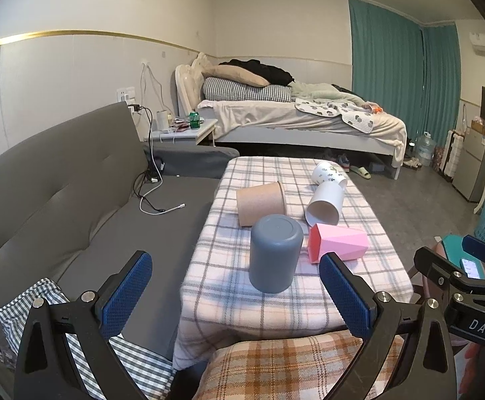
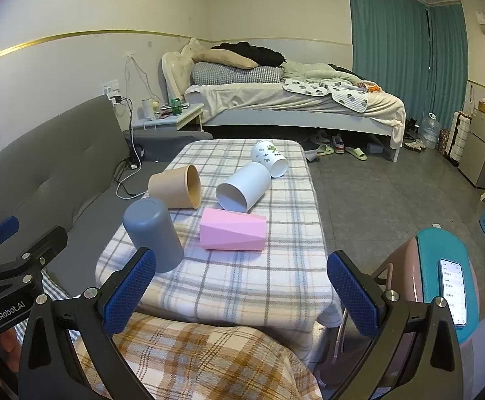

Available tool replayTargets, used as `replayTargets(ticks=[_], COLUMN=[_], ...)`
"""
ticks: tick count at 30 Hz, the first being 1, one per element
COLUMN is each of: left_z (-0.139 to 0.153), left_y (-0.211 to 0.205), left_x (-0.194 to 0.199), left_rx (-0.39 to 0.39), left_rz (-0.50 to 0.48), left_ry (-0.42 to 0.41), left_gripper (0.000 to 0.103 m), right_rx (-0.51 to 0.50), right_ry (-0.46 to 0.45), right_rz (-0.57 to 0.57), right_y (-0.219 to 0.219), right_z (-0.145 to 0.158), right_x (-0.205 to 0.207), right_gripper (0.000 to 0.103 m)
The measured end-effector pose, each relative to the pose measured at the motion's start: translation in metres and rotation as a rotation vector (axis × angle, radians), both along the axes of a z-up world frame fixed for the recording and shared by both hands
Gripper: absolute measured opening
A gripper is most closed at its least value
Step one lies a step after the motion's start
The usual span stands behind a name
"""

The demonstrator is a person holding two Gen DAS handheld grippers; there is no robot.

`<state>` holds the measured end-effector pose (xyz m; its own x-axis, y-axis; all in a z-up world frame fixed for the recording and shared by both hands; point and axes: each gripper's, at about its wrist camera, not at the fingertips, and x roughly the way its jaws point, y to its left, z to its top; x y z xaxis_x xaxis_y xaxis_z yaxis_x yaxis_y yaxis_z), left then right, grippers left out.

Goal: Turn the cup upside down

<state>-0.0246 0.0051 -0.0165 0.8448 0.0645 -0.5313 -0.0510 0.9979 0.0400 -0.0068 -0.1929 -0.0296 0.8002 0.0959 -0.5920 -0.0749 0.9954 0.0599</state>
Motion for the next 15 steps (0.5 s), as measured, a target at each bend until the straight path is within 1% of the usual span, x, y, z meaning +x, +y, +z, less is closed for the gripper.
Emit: replayTargets(ticks=[15], left_z=[0.002], left_y=[-0.0016], left_x=[-0.0012], left_rx=[-0.005], left_rz=[-0.002], left_ry=[0.006], left_gripper=[0.103], right_rx=[-0.011], right_ry=[0.009], right_rz=[-0.001], right_y=[-0.0021], right_z=[-0.0017], right_x=[0.0003], right_gripper=[0.103])
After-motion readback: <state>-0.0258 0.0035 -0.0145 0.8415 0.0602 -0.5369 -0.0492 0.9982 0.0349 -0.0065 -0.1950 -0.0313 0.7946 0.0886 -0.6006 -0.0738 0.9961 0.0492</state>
